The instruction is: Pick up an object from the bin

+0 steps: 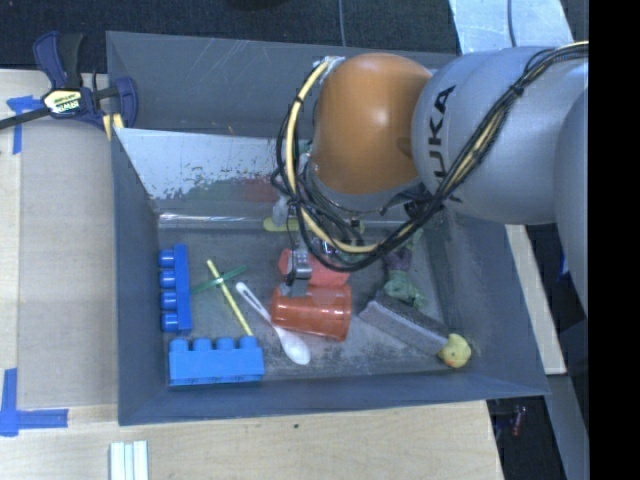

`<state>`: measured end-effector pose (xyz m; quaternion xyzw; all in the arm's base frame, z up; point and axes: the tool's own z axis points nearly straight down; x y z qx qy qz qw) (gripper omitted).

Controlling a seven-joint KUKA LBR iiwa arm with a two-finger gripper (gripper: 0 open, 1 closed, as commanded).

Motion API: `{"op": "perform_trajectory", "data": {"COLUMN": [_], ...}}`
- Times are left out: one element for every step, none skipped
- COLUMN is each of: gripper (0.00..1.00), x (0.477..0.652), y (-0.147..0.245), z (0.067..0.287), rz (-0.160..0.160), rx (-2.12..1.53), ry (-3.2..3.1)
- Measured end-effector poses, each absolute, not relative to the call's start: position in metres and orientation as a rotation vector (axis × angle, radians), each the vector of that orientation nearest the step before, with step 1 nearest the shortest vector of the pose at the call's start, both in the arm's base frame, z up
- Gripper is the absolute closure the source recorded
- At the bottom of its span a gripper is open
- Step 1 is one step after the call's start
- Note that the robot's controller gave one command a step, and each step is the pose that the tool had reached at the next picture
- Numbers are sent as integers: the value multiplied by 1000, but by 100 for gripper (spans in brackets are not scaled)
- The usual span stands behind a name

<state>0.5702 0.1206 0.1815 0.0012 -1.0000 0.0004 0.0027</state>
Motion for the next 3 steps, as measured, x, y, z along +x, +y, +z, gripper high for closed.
{"op": "perform_trajectory", "data": {"gripper": [0, 0, 0], "x": [571, 574, 602], "y": [120, 122, 65], "z": [186, 168, 122], "rz": [-1, 0, -1], "rx": [1, 335, 7], "ry": [-3143, -3128, -3144]}}
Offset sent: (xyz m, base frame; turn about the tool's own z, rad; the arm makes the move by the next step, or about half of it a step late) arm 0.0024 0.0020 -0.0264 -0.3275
